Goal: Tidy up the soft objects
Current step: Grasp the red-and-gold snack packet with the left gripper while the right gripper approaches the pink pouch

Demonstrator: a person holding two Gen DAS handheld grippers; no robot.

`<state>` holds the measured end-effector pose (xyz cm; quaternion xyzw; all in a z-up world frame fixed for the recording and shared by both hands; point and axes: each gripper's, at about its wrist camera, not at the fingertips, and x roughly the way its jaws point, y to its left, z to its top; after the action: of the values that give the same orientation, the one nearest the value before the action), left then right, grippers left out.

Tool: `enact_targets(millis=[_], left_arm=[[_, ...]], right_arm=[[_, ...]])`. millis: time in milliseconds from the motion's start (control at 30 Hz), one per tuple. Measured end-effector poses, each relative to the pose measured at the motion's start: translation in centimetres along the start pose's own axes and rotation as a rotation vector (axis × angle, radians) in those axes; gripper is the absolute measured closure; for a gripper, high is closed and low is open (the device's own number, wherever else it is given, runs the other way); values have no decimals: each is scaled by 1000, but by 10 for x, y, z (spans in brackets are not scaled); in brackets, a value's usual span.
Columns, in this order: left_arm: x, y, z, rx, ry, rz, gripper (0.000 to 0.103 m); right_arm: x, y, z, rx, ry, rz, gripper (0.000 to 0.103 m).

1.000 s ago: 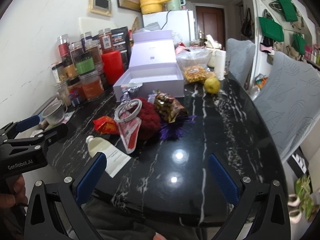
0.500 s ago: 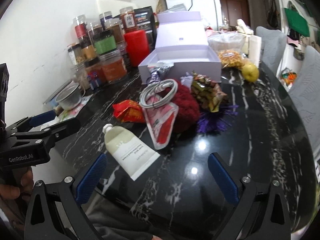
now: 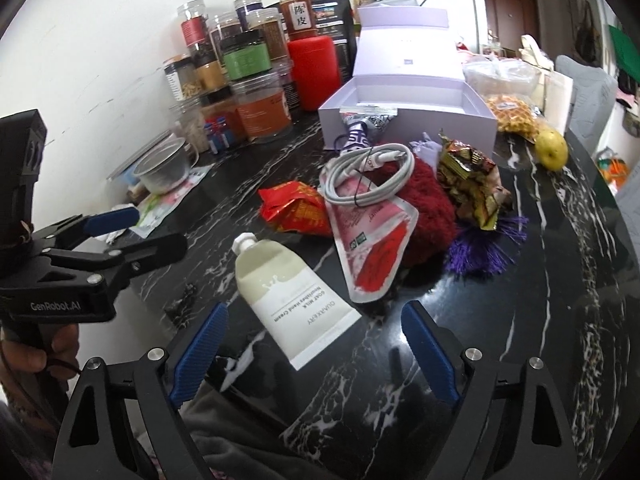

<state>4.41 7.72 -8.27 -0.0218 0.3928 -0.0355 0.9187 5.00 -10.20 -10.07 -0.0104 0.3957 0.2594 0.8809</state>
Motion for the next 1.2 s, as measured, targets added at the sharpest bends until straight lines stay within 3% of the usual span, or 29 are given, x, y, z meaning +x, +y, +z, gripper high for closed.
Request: enact_targets(millis=[267, 367, 633, 800, 1133, 1200], left_arm=[[22, -12, 12, 41, 8, -72, 0], [32, -17, 19, 57, 15, -94, 0], [55, -28, 36, 110, 14, -154, 0], [69, -30, 42, 121, 42, -197, 3], [80, -33, 45, 162, 65, -274, 26], [83, -33, 46, 169, 69, -285, 39]], right_arm=[[7, -10, 7, -13, -6, -29, 14], [10, -17, 10, -5, 0, -25, 19], [20, -30, 21, 12, 5, -25, 55], [23, -38, 26, 26, -21, -7, 68], [40, -42, 37, 25, -12, 81, 72], [44, -41, 39, 20, -4, 83, 78]])
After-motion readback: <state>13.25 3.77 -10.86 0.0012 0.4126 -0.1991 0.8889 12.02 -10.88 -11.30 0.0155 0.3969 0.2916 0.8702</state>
